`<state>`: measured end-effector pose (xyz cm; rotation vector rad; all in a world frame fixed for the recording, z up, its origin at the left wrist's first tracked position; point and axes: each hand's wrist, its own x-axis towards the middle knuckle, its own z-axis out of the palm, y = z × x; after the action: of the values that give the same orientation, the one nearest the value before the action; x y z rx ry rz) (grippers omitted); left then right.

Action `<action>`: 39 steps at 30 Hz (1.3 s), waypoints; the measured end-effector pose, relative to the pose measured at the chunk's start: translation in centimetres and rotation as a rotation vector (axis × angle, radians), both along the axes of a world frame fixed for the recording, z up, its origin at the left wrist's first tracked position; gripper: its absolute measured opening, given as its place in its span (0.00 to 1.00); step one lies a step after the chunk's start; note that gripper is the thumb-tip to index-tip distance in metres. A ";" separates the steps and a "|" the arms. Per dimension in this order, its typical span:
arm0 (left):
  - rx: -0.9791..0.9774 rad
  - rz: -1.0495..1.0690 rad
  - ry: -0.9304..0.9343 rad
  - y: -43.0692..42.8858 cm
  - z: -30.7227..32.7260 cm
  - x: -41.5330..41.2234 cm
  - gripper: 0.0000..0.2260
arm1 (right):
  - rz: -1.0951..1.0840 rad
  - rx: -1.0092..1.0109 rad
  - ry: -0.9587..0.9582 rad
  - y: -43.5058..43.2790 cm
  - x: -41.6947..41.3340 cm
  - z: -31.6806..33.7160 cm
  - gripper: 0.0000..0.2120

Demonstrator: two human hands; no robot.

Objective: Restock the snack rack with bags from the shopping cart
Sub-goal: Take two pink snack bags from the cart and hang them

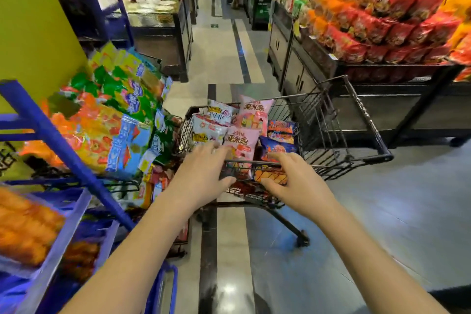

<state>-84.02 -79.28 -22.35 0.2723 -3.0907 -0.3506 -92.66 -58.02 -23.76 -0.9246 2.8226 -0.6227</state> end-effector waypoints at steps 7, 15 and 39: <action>0.045 -0.007 -0.041 -4.0 -3.0 -7.2 0.31 | -0.009 -0.024 -0.054 -3.9 -7.8 -3.4 0.32; 0.061 0.025 -0.145 -8.4 -7.8 -19.4 0.32 | 0.023 -0.013 -0.172 -8.1 -20.2 -8.6 0.33; 0.204 -0.058 -0.336 -15.6 -15.7 -32.9 0.31 | -0.263 -0.072 -0.748 -14.8 -30.4 -21.9 0.31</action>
<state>-116.88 -94.89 -38.09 0.2705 -3.3993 -0.6911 -123.10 -72.80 -45.68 -0.2305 2.2489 -0.8780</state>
